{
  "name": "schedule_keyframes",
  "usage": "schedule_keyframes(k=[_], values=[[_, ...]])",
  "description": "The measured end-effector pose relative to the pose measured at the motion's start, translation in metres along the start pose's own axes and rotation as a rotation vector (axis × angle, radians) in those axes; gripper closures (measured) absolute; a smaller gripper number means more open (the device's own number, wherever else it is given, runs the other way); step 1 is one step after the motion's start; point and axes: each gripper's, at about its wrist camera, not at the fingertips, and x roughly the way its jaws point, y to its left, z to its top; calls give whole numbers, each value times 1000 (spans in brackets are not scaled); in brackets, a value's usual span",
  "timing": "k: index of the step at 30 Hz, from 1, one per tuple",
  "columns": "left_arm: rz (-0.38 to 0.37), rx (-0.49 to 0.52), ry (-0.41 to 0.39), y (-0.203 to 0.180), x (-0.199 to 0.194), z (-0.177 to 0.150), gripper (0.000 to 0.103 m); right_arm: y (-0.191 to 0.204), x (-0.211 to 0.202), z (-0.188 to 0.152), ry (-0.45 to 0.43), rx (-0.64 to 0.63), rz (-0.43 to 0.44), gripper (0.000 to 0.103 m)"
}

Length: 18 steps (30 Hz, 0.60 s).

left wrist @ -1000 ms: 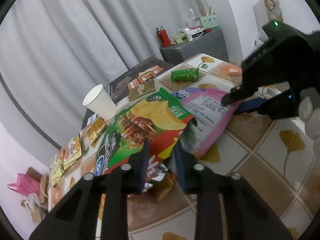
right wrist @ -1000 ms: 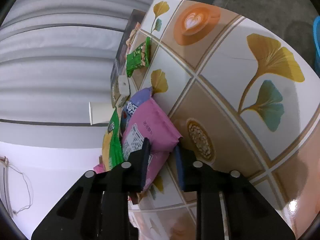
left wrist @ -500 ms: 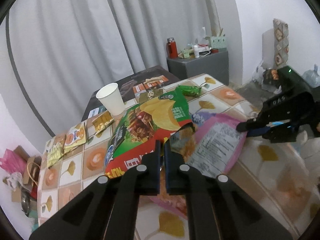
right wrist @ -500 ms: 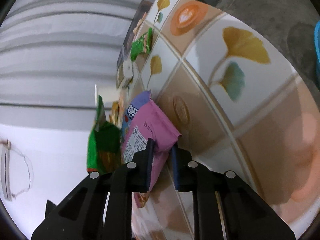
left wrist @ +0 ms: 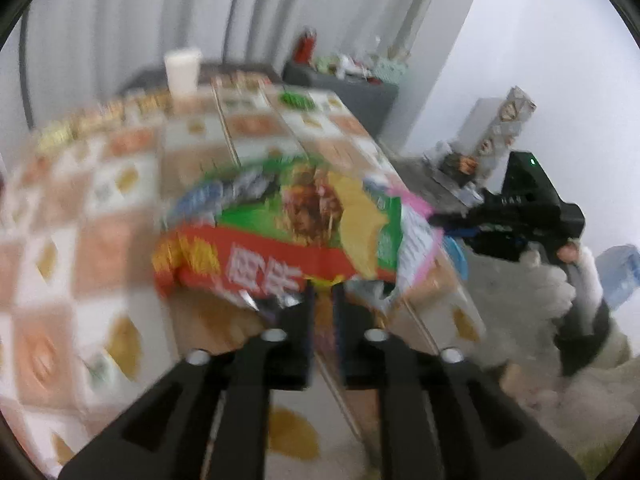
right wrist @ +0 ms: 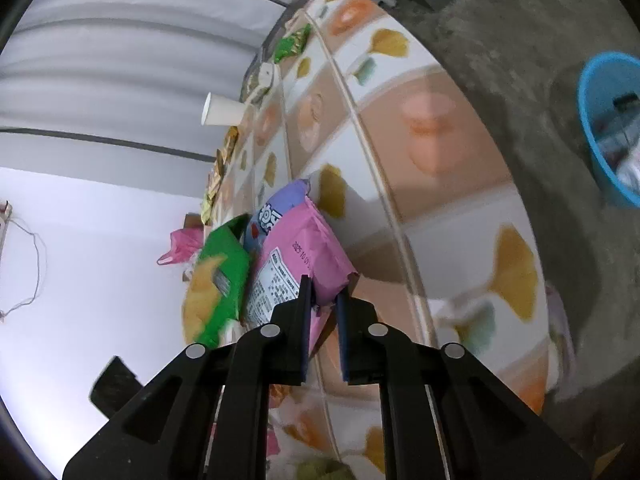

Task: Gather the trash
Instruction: 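Grasp the pink snack bag with the right tool while the left tool grasps the green chip bag, then lift the pink bag with the right tool while the left tool lifts the green chip bag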

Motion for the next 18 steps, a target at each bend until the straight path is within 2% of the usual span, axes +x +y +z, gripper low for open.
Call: schedule_keyframes(k=[1, 3, 6, 9, 12, 15, 18], values=[[-2, 2, 8, -2, -1, -5, 81, -2, 0, -1, 1, 6, 2, 88], [-13, 14, -14, -3, -8, -10, 69, -4, -4, -6, 1, 22, 6, 71], [-4, 37, -86, -4, -24, -11, 57, -6, -11, -13, 1, 24, 8, 57], [8, 53, -144, -1, -28, -3, 48, -4, 4, -9, 19, 36, 6, 52], [15, 24, -188, 8, -16, 12, 44, -7, 12, -8, 27, 63, 32, 52], [-33, -72, -165, 22, 11, 26, 44, -7, 14, -10, 21, 87, 54, 52], [-65, -113, -79, 29, 41, 30, 45, -3, 18, -13, 17, 97, 68, 51]])
